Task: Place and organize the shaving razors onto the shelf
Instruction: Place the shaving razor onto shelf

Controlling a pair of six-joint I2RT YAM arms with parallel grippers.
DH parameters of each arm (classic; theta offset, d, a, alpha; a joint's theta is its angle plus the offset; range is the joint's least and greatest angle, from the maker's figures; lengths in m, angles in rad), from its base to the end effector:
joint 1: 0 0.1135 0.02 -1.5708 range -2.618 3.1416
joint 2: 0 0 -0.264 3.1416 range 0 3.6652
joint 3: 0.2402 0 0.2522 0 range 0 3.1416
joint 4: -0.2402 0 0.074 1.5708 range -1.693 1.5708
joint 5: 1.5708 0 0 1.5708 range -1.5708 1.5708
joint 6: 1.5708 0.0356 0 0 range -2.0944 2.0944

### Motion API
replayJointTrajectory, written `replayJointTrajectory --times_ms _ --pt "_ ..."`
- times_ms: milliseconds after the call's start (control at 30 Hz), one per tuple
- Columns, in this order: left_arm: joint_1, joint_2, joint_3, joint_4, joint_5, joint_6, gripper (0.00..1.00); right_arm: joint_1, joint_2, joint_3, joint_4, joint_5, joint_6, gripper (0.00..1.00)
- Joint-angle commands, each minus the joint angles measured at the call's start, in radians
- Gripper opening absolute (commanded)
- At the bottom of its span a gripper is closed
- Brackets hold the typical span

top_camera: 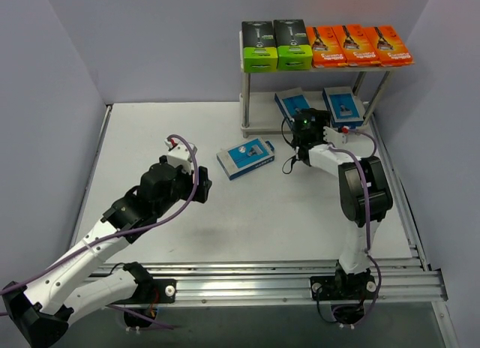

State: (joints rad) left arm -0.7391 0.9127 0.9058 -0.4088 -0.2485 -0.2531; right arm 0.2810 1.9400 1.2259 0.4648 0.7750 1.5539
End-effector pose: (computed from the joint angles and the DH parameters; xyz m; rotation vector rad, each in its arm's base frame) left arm 0.1561 -0.1304 0.3369 0.3213 1.9687 -0.3983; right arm 0.4258 0.0970 0.2201 1.4501 1.0509 0.6301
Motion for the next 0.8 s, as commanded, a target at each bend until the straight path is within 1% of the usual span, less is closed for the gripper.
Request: replayJointTrajectory --times_ms 0,200,233,300,333,367,467,500,567,600,700,733,767 --pt "0.003 -0.020 0.051 0.007 -0.015 0.012 0.88 0.004 -0.084 -0.032 0.017 0.009 -0.021 0.84" --pt "0.056 -0.040 0.045 0.019 0.021 0.009 0.89 0.001 -0.248 -0.175 0.029 -0.052 -0.081 0.87" --pt "0.066 -0.046 0.044 0.019 0.031 0.006 0.89 -0.003 -0.304 -0.201 0.032 -0.068 -0.090 0.88" --pt "0.081 -0.051 0.042 0.024 0.043 0.005 0.89 -0.025 -0.366 -0.276 0.048 -0.127 -0.132 0.88" --pt "0.096 -0.057 0.042 0.025 0.051 0.003 0.89 -0.029 -0.428 -0.299 0.051 -0.147 -0.146 0.88" --pt "0.105 -0.058 0.041 0.027 0.057 0.003 0.89 -0.048 -0.459 -0.346 0.066 -0.208 -0.170 0.88" --pt "0.141 -0.066 0.041 0.031 0.077 0.002 0.89 -0.089 -0.559 -0.402 0.115 -0.348 -0.276 0.87" --pt "0.150 -0.067 0.039 0.033 0.078 0.000 0.89 -0.148 -0.575 -0.431 0.139 -0.525 -0.296 0.87" --pt "0.171 -0.072 0.039 0.031 0.086 -0.002 0.89 -0.234 -0.578 -0.439 0.143 -0.684 -0.336 0.85" --pt "0.176 -0.072 0.039 0.033 0.089 -0.002 0.89 -0.252 -0.579 -0.439 0.138 -0.786 -0.360 0.85" --pt "0.193 -0.077 0.038 0.036 0.092 -0.003 0.89 -0.296 -0.592 -0.440 0.103 -0.882 -0.443 0.85" --pt "0.195 -0.075 0.038 0.034 0.092 -0.002 0.89 -0.334 -0.595 -0.442 0.095 -0.940 -0.460 0.85" --pt "0.198 -0.075 0.039 0.033 0.094 -0.002 0.89 -0.351 -0.593 -0.440 0.091 -0.966 -0.480 0.85"
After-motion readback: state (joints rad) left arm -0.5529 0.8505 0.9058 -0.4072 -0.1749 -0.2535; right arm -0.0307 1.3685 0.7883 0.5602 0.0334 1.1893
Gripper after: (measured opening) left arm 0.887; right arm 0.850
